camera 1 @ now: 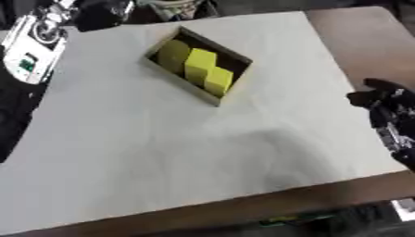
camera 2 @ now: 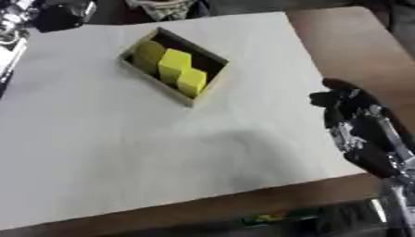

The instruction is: Pick up objects on the table and place them in the box.

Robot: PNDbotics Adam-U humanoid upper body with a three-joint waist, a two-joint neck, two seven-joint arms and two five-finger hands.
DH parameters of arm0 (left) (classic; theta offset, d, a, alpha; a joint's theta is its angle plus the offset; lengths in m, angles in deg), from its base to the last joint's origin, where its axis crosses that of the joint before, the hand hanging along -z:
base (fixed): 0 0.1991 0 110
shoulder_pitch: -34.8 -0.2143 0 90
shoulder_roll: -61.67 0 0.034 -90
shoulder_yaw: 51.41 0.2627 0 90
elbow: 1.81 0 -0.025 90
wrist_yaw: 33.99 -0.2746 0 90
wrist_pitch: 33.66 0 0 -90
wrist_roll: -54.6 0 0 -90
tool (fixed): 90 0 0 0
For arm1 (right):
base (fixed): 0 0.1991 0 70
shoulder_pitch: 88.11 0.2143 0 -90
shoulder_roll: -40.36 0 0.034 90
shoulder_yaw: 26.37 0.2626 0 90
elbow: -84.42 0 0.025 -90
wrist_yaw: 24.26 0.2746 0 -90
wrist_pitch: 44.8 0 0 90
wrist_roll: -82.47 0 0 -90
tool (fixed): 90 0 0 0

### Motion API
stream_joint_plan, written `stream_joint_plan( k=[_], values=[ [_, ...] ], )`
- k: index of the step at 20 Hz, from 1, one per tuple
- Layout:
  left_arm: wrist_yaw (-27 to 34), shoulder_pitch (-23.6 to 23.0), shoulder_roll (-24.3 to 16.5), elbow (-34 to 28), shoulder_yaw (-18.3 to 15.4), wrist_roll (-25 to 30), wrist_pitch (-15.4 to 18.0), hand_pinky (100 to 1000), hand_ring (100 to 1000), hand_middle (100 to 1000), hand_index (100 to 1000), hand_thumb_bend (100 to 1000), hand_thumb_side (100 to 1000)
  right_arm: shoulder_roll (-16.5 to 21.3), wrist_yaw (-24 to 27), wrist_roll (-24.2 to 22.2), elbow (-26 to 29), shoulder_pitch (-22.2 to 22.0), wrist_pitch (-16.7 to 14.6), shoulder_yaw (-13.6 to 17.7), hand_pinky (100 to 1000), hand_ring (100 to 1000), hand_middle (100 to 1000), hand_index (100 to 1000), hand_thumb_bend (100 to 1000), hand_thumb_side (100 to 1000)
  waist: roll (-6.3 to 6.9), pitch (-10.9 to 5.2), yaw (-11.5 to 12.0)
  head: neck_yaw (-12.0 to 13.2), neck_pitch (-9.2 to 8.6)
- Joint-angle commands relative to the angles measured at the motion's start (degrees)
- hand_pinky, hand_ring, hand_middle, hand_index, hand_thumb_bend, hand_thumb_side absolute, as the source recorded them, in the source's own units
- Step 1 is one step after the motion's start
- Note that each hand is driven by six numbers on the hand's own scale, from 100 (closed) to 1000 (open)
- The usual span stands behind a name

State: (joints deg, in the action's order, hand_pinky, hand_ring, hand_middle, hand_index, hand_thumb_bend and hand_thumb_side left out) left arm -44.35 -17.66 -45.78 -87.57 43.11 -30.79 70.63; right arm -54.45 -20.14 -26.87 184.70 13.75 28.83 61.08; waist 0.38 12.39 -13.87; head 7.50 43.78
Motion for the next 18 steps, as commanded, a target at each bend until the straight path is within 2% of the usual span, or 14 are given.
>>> stream_joint_plan(
  k=[1,4,8,13,18],
  values=[
    [9.6,-4.77,-2.16,-11.87,-4.85,-2.84,-1.72,619,613,627,810,100,576,0.85,-0.24,0.51,0.93,0.56,-0.04,0.77,853,816,637,884,100,470,-0.17,-0.73,0.48,-0.27,-0.27],
    [12.62,-13.17,1.45,-19.61,-8.5,-4.39,-3.61,615,613,624,806,100,593,0.94,-0.37,0.85,0.96,0.32,0.02,1.06,853,816,638,885,100,470,-0.17,-0.83,1.67,-0.11,-0.07],
    [12.21,-20.59,7.84,-25.55,-11.13,-5.6,-4.92,602,608,614,796,100,614,0.92,-0.47,1.12,1.0,0.03,0.1,1.24,853,816,638,888,100,470,-0.29,-1.08,2.91,0.46,0.1],
    [10.53,-27.03,15.75,-26.42,-11.98,-5.94,-6.02,593,609,610,789,100,655,0.83,-0.4,1.37,1.01,-0.25,0.21,1.32,853,816,638,889,100,470,-0.59,-1.41,4.34,1.41,0.33],
    [7.25,-30.56,20.02,-24.54,-11.51,-4.41,-6.04,584,601,602,788,100,687,0.67,-0.42,1.44,1.1,-0.28,0.35,1.3,853,816,638,886,100,470,-0.45,-1.69,4.99,2.05,0.34]
  ],
)
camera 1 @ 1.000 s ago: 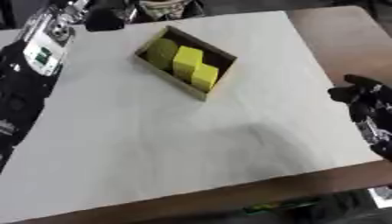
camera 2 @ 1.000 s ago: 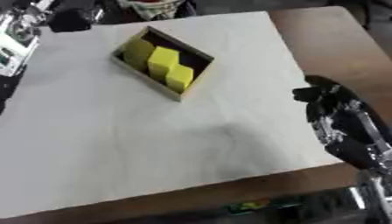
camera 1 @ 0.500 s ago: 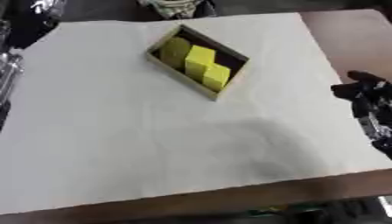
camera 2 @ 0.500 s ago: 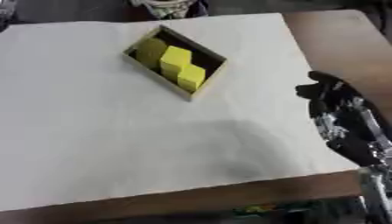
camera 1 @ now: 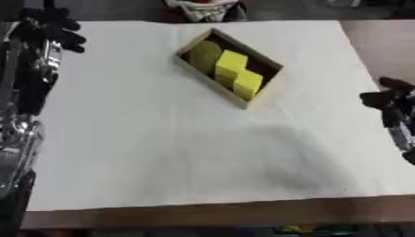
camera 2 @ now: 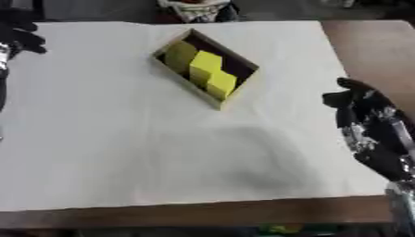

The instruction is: Pick up objects on the table and place them in the box.

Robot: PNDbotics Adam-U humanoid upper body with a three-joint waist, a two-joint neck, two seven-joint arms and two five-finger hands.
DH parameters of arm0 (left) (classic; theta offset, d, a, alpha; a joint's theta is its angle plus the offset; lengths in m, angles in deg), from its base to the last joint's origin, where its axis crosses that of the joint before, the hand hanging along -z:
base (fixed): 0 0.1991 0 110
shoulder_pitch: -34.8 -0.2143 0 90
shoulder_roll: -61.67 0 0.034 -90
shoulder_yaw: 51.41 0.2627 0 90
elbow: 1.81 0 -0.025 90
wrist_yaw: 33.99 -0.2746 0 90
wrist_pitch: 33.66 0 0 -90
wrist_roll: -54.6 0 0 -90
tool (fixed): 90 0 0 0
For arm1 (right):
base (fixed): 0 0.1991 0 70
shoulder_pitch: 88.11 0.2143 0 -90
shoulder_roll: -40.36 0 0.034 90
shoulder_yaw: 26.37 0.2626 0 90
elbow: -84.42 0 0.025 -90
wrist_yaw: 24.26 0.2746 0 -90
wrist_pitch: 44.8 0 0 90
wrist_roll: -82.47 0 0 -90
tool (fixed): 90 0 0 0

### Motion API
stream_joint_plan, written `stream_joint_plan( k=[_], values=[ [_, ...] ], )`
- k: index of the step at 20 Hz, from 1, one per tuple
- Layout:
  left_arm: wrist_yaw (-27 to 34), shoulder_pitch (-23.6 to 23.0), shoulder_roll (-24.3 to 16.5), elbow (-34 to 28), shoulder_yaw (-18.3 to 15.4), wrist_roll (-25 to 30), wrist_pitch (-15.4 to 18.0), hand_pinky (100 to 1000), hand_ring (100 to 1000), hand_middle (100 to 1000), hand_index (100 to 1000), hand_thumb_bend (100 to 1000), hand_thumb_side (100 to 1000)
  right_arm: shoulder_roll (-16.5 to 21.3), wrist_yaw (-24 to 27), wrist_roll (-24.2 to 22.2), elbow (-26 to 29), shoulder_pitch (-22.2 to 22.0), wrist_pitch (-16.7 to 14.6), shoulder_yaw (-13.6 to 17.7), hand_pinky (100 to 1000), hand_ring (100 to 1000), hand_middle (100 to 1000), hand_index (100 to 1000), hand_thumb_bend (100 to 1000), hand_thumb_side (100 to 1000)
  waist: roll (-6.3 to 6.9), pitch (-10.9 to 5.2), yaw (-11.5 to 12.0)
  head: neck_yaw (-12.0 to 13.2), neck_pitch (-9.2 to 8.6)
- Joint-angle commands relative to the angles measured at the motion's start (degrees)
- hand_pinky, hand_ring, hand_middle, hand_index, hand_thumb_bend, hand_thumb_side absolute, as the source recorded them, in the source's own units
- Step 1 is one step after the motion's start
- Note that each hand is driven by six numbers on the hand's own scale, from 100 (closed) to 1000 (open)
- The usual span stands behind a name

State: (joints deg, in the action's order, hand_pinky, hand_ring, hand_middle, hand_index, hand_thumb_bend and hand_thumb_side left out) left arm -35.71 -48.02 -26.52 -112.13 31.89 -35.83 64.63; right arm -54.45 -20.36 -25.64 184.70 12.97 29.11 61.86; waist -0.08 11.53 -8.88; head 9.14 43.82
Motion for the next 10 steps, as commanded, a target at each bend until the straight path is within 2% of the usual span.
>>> stream_joint_plan(
  k=[1,10],
  values=[
    [-1.85,-0.5,1.08,0.35,-0.21,0.78,-0.07,583,600,602,788,100,689,0.65,-0.21,0.16,1.11,0.51,0.09,0.45,853,816,638,886,100,470,0.0,-0.81,-0.05,0.55,0.29],
    [-3.57,-1.74,2.99,2.29,0.84,1.7,-0.12,573,585,587,783,100,712,0.56,-0.11,0.23,1.14,0.17,0.18,0.43,852,816,638,886,100,470,-0.04,-0.83,-0.65,1.14,0.29]
  ],
)
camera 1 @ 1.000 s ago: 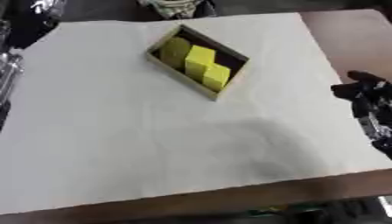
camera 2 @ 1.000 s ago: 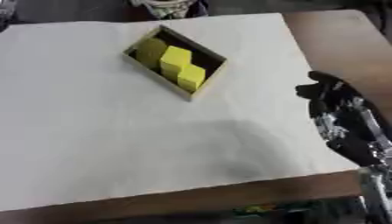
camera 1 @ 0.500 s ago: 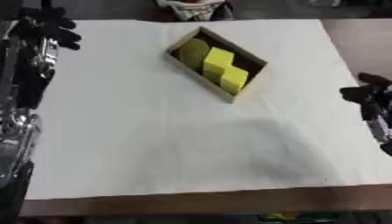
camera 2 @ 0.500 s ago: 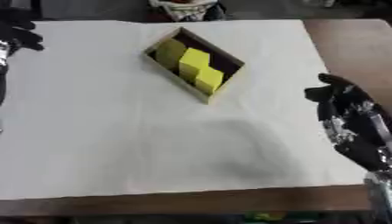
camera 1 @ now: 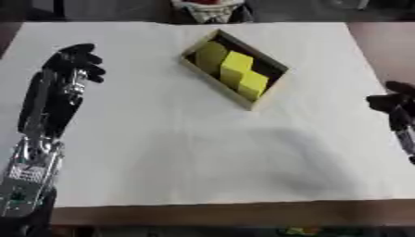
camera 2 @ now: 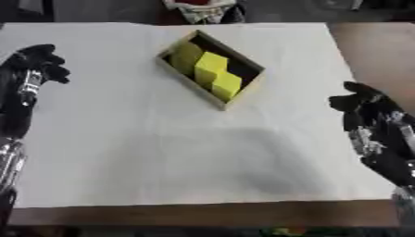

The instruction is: Pick up objects on the table and place them in the box.

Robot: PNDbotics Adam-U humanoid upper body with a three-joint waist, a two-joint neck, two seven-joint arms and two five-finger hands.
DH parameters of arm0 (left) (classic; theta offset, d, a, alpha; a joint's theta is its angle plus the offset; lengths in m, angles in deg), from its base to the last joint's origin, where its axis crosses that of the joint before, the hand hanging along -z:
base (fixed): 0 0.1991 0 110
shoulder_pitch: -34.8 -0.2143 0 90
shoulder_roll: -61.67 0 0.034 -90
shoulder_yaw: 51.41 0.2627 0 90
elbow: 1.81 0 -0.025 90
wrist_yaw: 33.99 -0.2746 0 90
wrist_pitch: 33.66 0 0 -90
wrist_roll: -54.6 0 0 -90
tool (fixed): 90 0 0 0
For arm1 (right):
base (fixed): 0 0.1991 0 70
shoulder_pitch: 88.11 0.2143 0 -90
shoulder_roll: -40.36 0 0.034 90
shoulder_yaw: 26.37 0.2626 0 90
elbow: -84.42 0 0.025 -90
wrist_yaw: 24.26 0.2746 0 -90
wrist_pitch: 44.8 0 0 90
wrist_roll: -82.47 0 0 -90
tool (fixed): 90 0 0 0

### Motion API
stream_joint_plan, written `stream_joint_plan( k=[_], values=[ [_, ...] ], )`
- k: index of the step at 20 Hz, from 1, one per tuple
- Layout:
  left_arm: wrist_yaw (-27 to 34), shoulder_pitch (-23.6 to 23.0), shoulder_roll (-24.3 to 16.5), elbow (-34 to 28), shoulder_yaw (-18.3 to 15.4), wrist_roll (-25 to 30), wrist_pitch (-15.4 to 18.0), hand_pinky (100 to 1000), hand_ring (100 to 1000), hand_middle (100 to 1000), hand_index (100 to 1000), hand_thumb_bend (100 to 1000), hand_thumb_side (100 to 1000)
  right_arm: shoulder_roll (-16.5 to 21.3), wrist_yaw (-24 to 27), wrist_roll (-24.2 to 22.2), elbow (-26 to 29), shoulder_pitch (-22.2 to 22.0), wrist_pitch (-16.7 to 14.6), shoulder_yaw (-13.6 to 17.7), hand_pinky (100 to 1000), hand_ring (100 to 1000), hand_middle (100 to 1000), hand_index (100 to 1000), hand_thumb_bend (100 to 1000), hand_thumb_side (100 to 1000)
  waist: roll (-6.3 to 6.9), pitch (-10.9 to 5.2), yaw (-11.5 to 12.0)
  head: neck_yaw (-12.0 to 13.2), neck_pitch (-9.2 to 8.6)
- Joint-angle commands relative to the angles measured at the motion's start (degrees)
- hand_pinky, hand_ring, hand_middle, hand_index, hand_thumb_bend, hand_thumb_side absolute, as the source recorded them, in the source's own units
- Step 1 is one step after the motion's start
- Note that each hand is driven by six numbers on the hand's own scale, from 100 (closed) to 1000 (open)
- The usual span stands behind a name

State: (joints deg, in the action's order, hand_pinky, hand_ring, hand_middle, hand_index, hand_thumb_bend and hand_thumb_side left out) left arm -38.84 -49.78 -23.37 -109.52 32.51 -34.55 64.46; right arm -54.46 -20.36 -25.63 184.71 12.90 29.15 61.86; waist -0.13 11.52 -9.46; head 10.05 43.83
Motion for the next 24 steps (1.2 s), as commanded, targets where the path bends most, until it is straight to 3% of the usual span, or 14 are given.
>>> stream_joint_plan(
  k=[1,19,24],
  values=[
    [-0.54,-0.1,0.0,-0.18,0.32,0.55,0.05,573,585,587,783,100,718,0.57,-0.1,0.2,1.14,0.21,0.16,0.41,852,816,638,886,100,470,0.03,-0.87,-0.07,0.26,0.29],
    [1.19,-0.27,2.33,2.14,2.22,3.25,-1.08,570,580,581,772,100,769,0.55,-0.29,-0.3,0.98,-0.1,0.22,0.12,838,809,638,884,100,470,0.28,-1.61,-0.26,-0.22,0.29],
    [0.97,-0.19,2.44,2.08,2.5,4.0,-0.93,571,581,582,772,100,773,0.48,-0.37,-0.52,0.99,-0.17,0.26,0.13,834,759,585,871,100,470,0.34,-1.5,-0.37,-0.49,0.29]
  ],
)
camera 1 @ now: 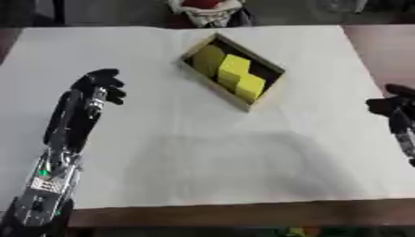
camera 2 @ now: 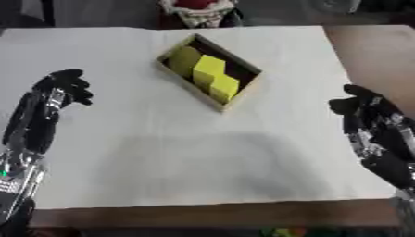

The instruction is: Pick up objects on the table and place them in the box.

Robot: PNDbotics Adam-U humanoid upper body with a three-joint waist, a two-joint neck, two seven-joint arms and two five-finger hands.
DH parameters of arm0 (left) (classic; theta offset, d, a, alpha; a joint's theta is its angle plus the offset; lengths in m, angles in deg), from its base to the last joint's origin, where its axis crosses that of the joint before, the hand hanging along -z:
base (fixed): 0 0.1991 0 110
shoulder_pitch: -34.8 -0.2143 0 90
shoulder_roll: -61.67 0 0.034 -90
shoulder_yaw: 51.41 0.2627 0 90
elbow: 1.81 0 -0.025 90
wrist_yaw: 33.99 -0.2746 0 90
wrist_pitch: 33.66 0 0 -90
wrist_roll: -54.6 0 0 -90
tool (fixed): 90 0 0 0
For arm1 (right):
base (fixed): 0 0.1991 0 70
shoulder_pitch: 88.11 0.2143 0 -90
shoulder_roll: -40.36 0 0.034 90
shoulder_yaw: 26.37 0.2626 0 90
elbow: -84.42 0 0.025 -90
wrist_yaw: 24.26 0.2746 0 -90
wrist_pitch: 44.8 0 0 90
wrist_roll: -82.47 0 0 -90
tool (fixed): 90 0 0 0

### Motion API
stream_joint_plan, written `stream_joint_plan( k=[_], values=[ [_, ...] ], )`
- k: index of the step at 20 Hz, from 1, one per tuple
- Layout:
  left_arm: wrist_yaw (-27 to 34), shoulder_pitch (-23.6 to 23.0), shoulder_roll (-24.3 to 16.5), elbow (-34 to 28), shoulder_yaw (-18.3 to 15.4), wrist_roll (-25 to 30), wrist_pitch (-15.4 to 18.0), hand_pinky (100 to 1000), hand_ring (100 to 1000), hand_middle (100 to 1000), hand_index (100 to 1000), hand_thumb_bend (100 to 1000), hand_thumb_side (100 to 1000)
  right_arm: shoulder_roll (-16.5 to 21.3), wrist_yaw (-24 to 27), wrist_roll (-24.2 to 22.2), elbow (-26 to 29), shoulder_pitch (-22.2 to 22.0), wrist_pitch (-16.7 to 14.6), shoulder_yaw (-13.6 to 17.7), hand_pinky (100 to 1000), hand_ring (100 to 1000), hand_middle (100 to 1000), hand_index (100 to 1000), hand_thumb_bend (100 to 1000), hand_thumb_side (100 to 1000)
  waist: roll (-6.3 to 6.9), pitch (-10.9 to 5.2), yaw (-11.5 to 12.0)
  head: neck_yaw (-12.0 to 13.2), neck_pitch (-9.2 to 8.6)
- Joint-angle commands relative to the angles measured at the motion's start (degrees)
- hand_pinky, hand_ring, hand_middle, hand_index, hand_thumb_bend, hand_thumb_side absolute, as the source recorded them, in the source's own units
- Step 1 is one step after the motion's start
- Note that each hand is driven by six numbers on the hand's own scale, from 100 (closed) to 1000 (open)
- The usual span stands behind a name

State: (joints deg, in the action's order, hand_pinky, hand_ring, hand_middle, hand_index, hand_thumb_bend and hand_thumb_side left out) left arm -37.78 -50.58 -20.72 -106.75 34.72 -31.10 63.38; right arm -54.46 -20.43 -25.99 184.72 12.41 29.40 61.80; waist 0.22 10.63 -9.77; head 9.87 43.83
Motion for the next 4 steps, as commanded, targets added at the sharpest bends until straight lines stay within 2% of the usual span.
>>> stream_joint_plan(
  k=[1,4],
  values=[
    [-0.15,0.64,-0.17,-0.7,0.33,0.73,0.19,571,581,582,772,100,773,0.47,-0.28,-0.19,1.0,0.33,0.01,0.2,833,758,569,867,100,470,-0.01,-0.61,-0.06,-0.33,0.29],
    [-0.29,0.68,0.01,-0.76,0.35,1.03,0.31,572,581,582,772,100,773,0.51,-0.2,-0.23,1.05,0.45,0.04,0.14,834,764,579,867,100,470,0.01,-0.61,0.07,-0.3,0.29]
  ],
)
